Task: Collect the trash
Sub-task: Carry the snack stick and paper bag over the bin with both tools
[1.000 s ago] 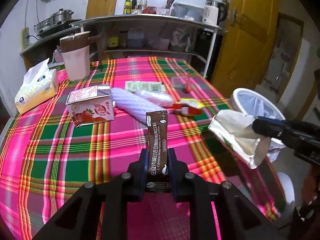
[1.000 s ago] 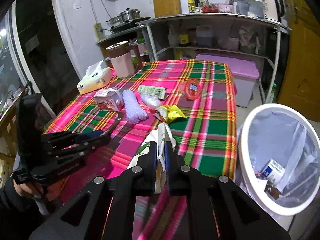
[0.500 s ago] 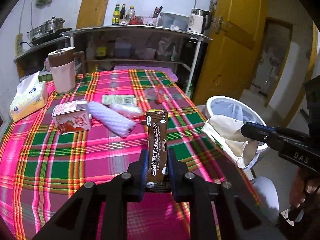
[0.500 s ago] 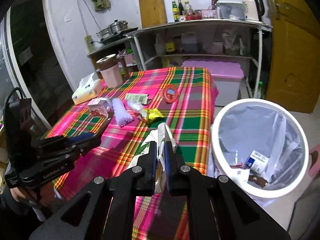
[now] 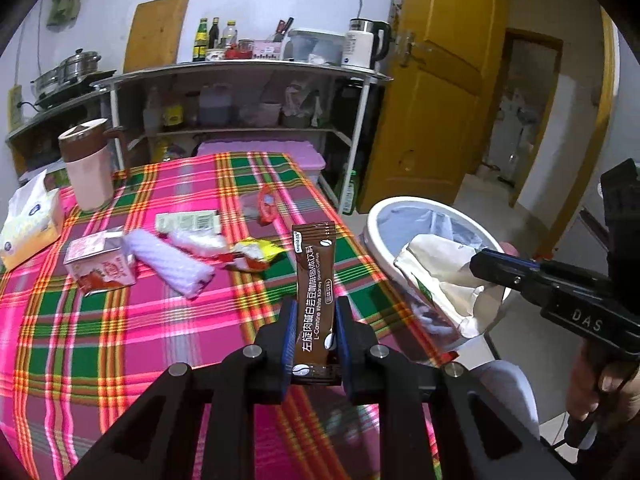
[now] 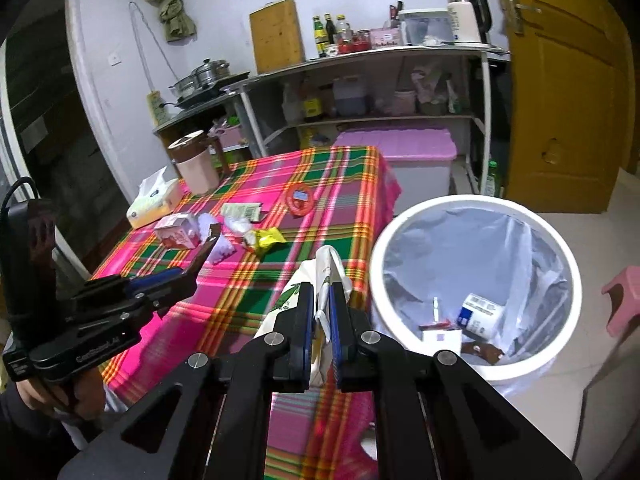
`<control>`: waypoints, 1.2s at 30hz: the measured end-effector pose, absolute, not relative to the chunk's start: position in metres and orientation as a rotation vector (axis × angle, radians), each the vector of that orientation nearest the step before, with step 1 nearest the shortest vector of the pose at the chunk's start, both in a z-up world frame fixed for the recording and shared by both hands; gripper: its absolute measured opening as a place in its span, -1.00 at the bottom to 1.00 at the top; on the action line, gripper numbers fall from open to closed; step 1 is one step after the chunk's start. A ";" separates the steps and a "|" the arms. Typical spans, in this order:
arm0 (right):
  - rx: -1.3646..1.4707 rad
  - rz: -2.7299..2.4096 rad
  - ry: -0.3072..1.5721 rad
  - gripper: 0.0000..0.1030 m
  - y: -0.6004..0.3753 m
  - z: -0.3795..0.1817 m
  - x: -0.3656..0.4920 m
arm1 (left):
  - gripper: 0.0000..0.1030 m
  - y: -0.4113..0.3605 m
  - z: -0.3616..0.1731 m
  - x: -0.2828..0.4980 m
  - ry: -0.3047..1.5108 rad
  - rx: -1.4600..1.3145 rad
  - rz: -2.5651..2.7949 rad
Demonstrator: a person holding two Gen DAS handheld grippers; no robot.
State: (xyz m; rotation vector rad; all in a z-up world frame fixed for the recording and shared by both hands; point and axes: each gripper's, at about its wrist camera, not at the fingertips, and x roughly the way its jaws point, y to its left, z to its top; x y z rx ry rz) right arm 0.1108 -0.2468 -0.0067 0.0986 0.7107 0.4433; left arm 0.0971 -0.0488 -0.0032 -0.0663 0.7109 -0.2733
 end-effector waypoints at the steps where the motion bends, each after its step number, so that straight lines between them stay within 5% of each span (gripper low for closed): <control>1: 0.101 0.434 0.709 -0.84 -0.250 -0.006 0.111 | -0.63 -0.051 -0.003 0.098 0.711 -0.067 -0.279; 36: 0.199 0.219 0.734 -0.84 -0.344 -0.026 0.137 | -0.62 -0.174 -0.016 0.165 0.759 0.027 -0.522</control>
